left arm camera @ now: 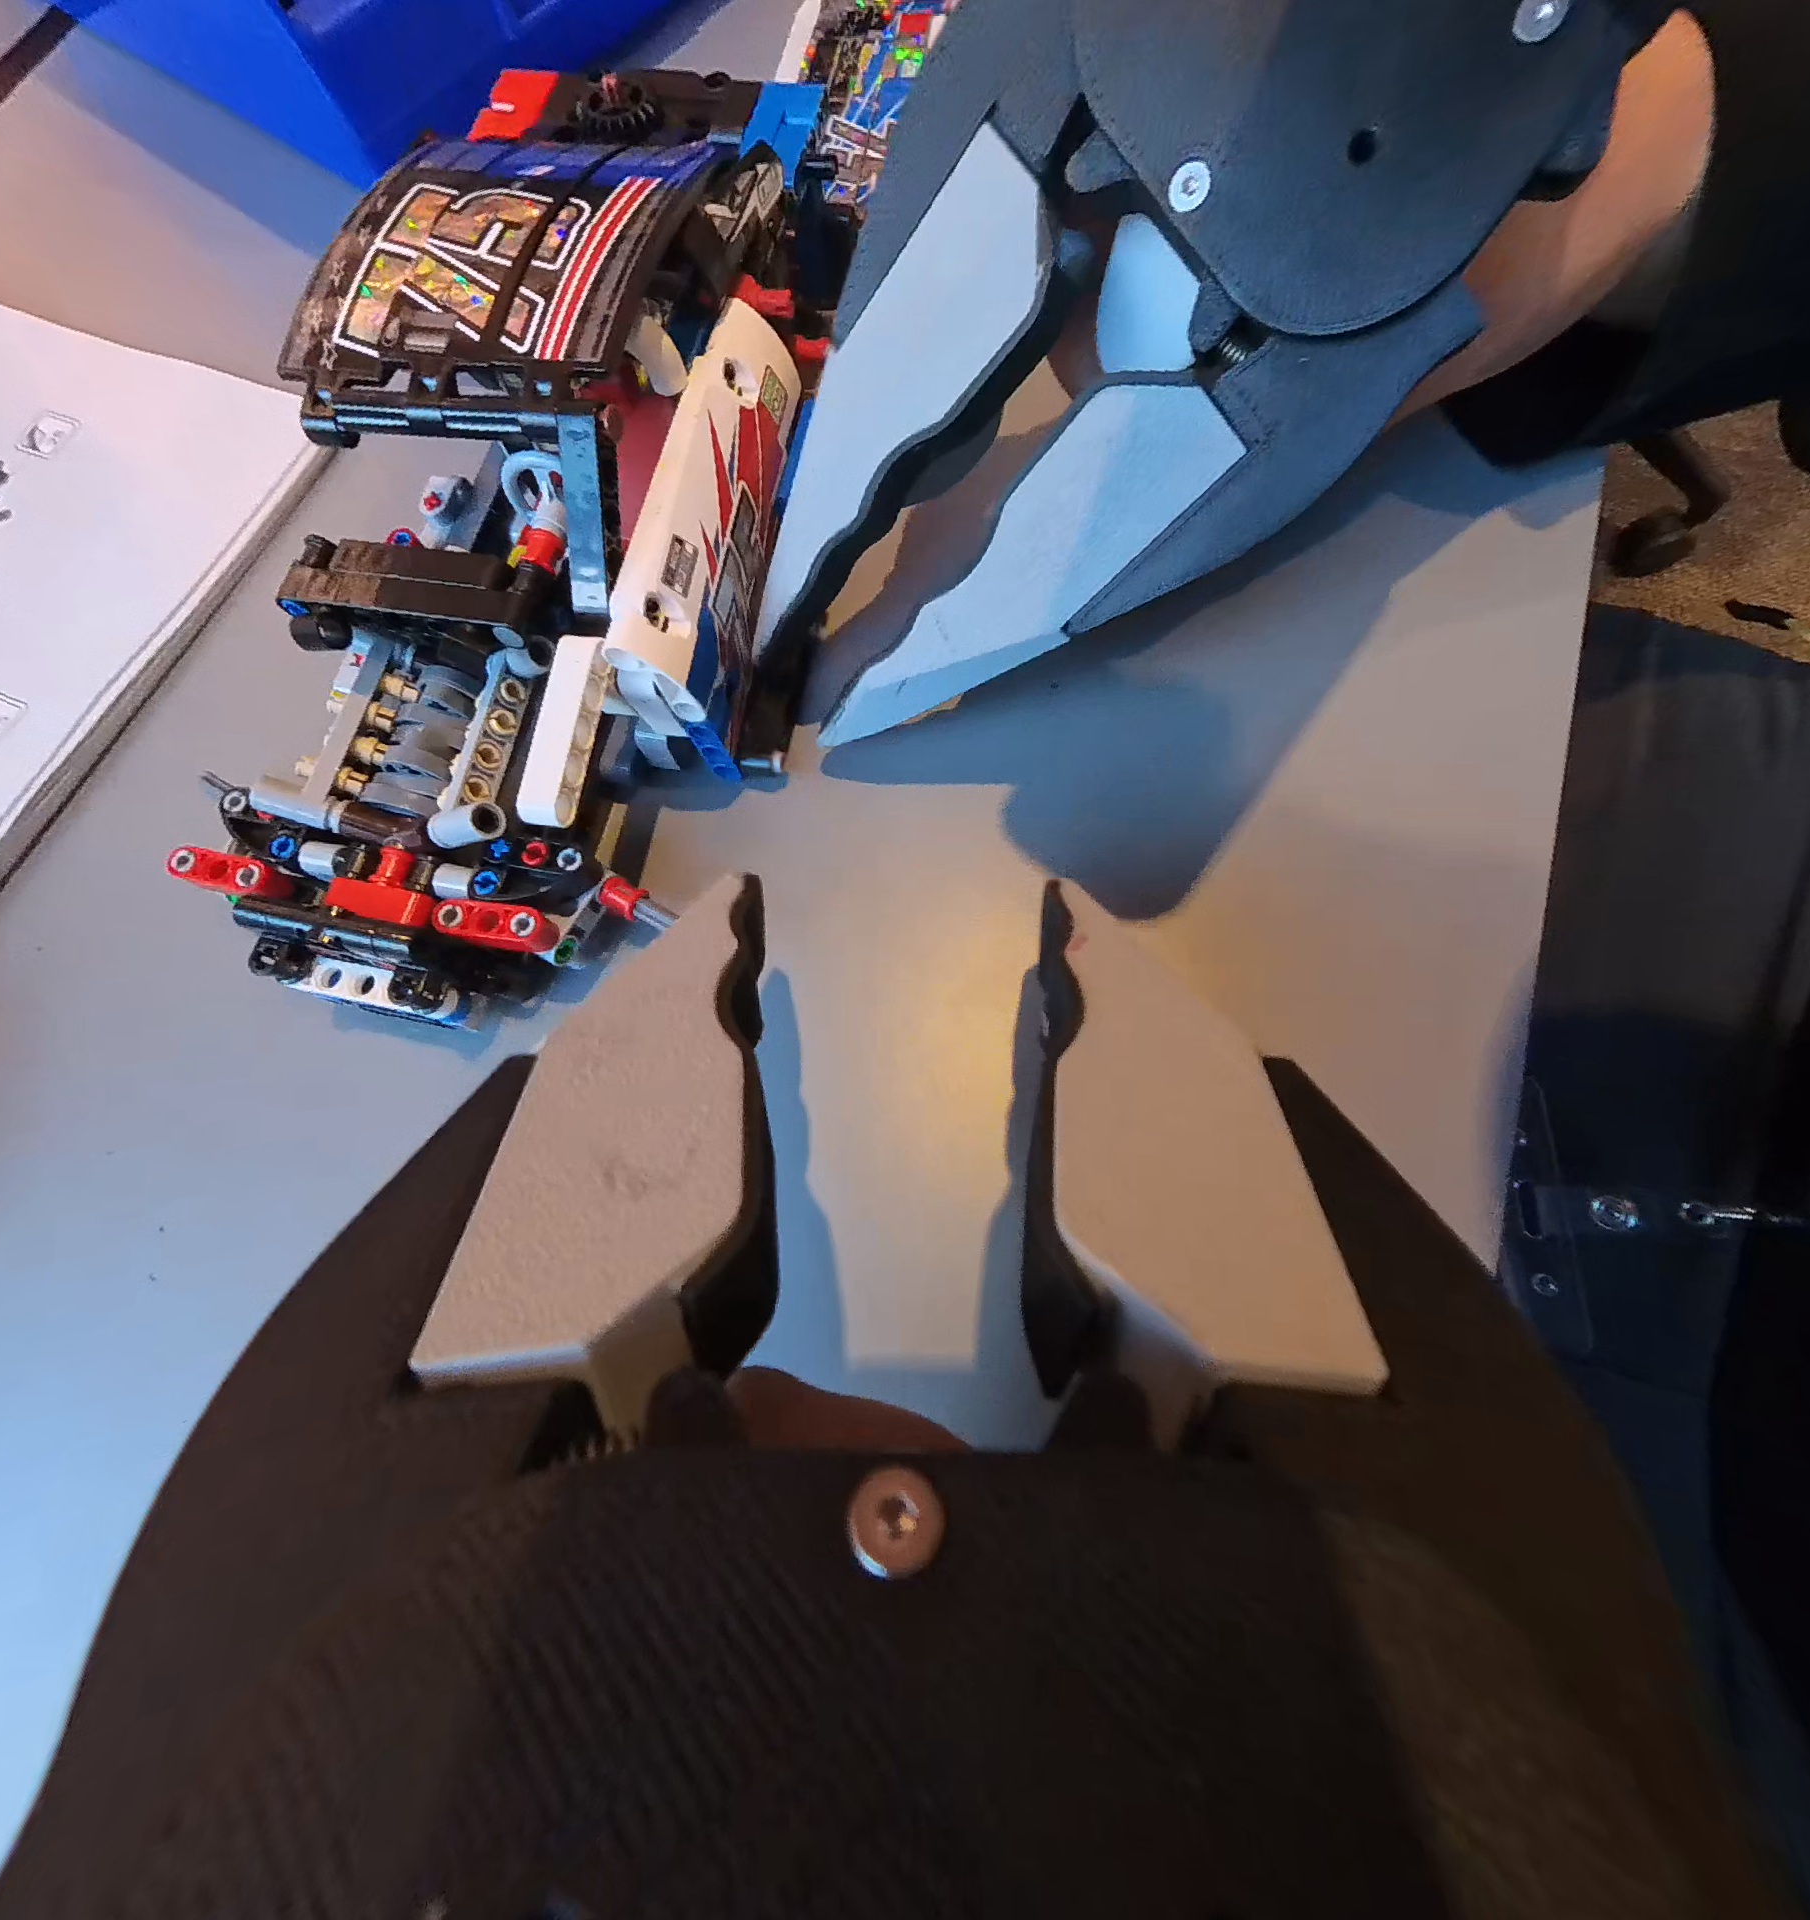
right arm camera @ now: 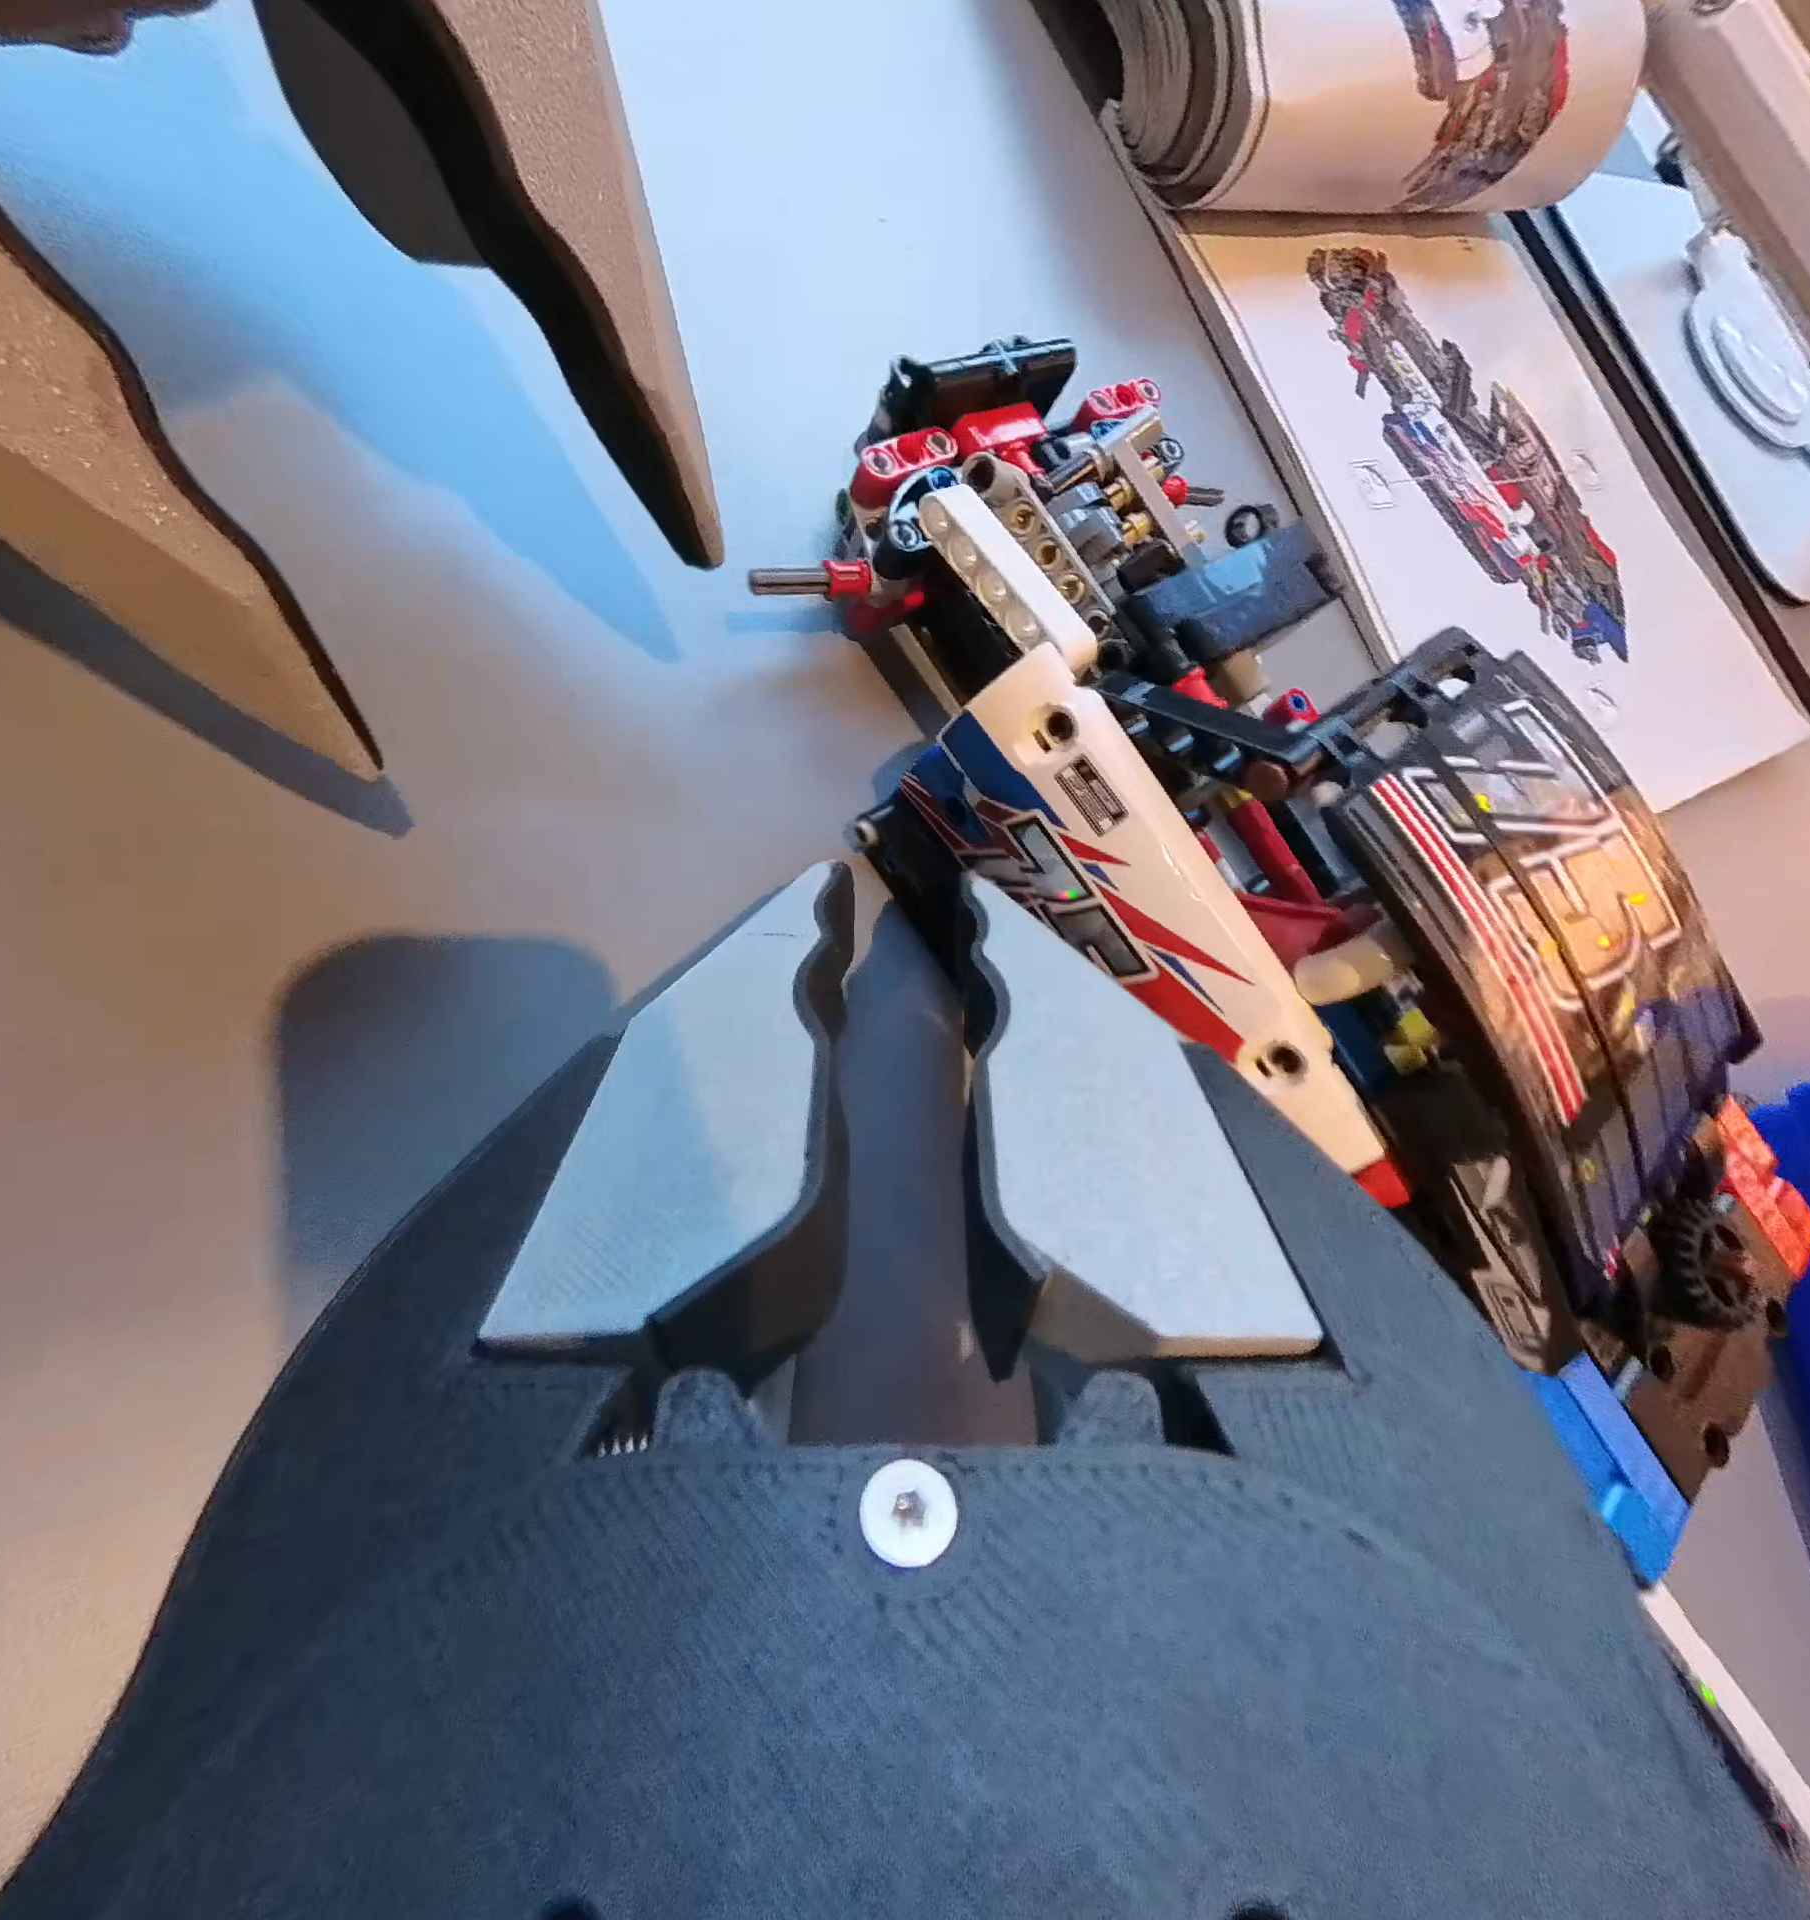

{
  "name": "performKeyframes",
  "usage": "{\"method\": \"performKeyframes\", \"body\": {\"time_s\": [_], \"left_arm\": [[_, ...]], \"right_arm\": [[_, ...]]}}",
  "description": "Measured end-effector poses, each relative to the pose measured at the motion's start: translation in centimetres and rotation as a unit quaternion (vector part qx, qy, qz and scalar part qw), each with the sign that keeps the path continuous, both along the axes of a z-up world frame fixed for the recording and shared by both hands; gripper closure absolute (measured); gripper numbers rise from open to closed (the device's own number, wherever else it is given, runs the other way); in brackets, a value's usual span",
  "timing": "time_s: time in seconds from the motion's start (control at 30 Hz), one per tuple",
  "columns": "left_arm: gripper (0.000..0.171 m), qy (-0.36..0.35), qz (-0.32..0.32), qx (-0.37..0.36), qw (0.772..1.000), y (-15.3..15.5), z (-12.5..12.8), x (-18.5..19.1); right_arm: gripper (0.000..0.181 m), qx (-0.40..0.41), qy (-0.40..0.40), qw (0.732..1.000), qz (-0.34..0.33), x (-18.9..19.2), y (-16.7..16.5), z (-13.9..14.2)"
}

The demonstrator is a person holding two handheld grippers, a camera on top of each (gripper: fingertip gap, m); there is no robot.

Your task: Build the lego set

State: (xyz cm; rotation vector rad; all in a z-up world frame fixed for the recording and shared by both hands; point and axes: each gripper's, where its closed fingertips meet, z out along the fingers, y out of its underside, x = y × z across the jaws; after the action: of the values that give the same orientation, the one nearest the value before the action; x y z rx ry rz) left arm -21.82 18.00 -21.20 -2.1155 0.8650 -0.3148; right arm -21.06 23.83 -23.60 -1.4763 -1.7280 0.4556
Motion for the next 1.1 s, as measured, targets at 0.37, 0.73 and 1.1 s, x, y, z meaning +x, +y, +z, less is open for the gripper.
{"method": "performKeyframes", "body": {"time_s": [0.37,0.73,1.1], "left_arm": [[0.120,-0.020,0.015,-0.011,1.000,-0.3,-0.2,-0.7],[0.120,-0.042,0.115,-0.014,0.992,0.2,-0.7,-2.5],[0.148,-0.055,0.210,0.004,0.976,1.7,1.1,-2.7]], "right_arm": [[0.170,0.000,-0.004,1.000,0.006,-1.7,-0.3,0.0],[0.162,-0.028,0.040,0.990,-0.130,10.7,3.2,2.9],[0.165,-0.122,0.132,0.971,-0.157,14.0,2.7,5.3]]}}
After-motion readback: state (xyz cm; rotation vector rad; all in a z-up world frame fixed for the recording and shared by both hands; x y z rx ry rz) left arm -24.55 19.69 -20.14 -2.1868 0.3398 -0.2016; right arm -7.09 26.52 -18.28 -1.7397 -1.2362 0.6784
